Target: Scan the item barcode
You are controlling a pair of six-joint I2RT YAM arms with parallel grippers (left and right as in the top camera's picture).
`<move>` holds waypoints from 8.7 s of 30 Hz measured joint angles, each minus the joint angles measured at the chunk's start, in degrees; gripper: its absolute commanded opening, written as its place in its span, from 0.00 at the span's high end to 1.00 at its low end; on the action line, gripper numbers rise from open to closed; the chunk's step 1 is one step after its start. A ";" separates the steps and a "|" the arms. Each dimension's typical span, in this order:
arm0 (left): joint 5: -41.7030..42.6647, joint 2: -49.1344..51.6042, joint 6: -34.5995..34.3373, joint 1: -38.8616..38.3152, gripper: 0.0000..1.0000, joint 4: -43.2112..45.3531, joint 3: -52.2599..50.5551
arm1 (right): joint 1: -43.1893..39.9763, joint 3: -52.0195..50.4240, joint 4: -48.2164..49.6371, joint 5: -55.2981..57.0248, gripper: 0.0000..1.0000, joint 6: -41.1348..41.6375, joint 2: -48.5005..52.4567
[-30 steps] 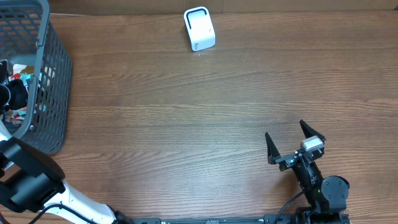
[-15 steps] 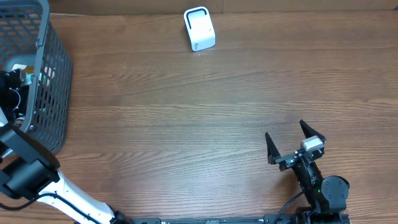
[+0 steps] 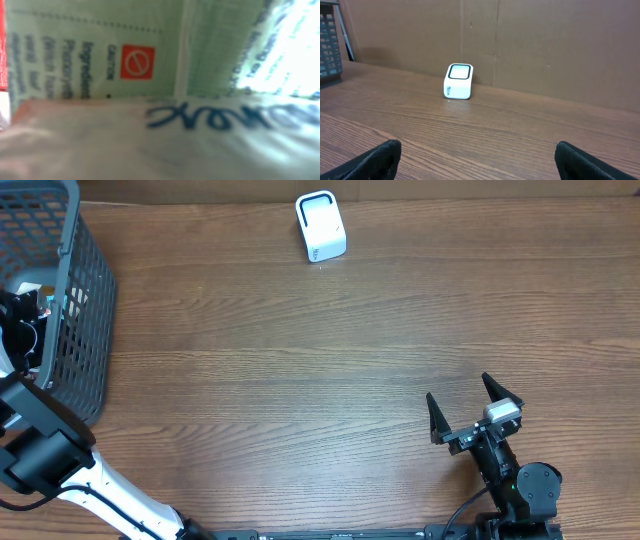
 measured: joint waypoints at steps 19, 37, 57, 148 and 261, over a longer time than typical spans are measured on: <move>-0.11 -3.02 -5.31 0.00 0.45 -9.38 20.20 | 0.00 0.00 0.02 0.00 0.00 0.00 0.00; 2.34 -31.74 -17.51 -13.53 0.45 -13.42 22.73 | 0.00 0.00 0.02 0.00 0.00 -0.04 0.00; -5.79 -33.75 -24.15 -57.16 0.49 -14.56 1.92 | 0.00 0.00 0.00 0.00 0.00 0.00 0.00; -8.31 -26.75 -36.63 -80.04 0.50 30.49 -34.01 | 0.00 0.00 0.02 -0.02 0.00 -0.04 0.00; -2.25 -14.49 -21.14 -86.25 0.00 29.00 -23.87 | 0.00 0.00 0.00 0.02 0.00 -0.04 0.00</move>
